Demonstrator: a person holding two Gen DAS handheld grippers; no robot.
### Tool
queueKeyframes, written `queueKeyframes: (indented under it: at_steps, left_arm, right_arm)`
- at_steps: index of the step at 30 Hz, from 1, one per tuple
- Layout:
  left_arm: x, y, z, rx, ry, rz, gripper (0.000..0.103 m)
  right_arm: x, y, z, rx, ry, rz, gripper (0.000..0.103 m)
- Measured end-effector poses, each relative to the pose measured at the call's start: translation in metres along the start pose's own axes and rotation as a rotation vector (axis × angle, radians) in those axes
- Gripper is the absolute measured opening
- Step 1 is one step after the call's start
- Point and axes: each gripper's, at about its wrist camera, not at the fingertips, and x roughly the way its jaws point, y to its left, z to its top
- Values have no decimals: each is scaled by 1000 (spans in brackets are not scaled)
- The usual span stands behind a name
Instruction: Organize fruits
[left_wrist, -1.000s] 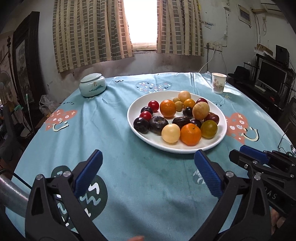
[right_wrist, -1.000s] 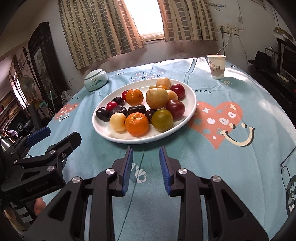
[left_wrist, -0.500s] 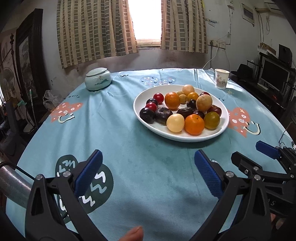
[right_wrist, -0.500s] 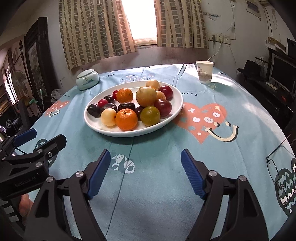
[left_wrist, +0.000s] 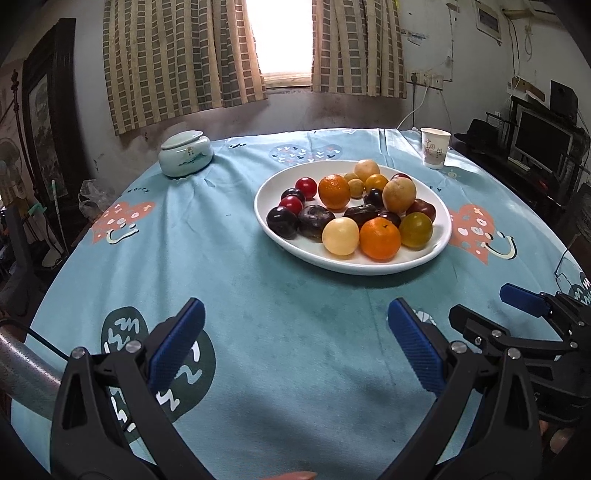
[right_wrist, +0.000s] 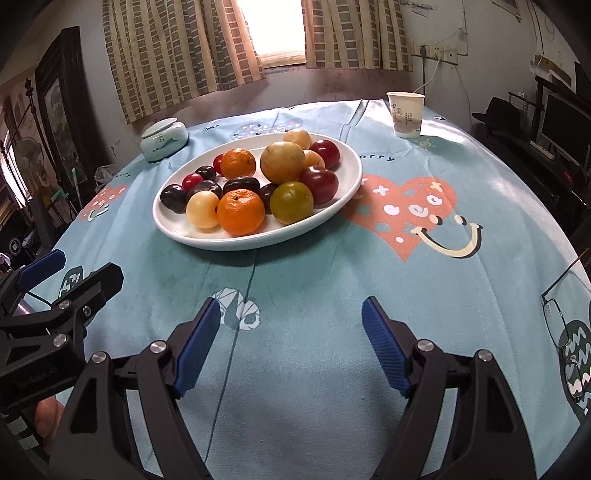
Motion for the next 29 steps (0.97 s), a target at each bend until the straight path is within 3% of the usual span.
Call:
queueKeyframes:
  at_steps: [9, 29]
  left_arm:
    - [-5, 1, -1, -1, -40, 40, 101]
    - [0, 3, 0, -16, -15, -2, 101]
  right_arm:
    - [0, 1, 1, -2, -2, 0, 79]
    - [-3, 0, 2, 6, -12, 2, 79]
